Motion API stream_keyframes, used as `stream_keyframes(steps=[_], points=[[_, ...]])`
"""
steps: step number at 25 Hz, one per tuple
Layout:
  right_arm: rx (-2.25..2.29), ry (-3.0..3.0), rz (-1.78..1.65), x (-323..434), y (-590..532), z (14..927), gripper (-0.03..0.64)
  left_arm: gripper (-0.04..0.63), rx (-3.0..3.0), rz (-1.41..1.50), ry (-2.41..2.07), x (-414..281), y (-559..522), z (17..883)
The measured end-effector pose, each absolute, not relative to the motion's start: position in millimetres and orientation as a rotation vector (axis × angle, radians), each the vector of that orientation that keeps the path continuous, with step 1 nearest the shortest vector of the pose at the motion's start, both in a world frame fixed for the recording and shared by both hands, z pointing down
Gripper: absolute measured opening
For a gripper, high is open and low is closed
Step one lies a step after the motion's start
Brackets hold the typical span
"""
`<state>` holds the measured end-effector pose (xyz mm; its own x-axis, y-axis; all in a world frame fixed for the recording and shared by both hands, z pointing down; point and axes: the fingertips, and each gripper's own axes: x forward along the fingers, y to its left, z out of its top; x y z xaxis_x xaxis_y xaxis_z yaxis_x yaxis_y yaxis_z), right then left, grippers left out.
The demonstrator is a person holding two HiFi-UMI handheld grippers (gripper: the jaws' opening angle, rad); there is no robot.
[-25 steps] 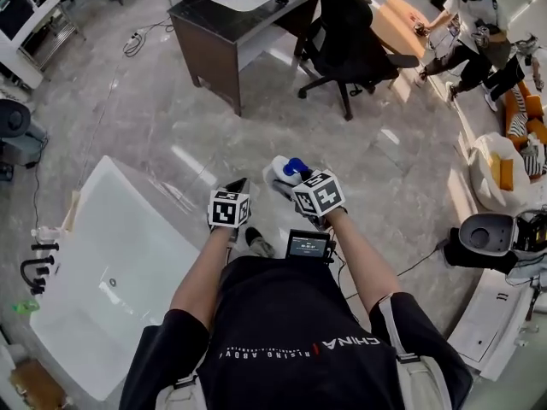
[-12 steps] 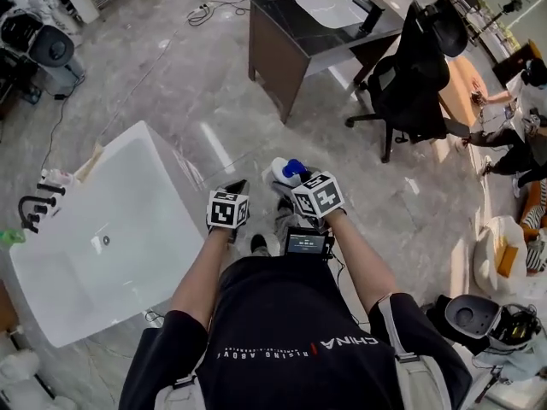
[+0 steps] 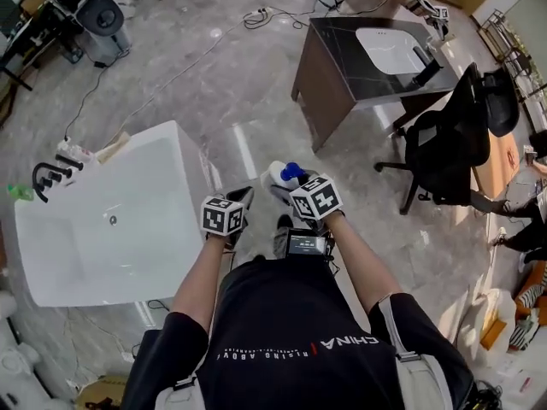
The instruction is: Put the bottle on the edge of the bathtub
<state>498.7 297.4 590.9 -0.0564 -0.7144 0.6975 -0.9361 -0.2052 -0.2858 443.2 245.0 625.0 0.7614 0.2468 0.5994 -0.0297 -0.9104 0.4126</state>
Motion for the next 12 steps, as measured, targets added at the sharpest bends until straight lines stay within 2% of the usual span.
stream_keyframes(steps=[12], points=[[1.713,-1.947,1.016,580.9,232.8,580.0,0.268,0.008,2.492,0.815,-0.074,524.2,198.0,606.3]])
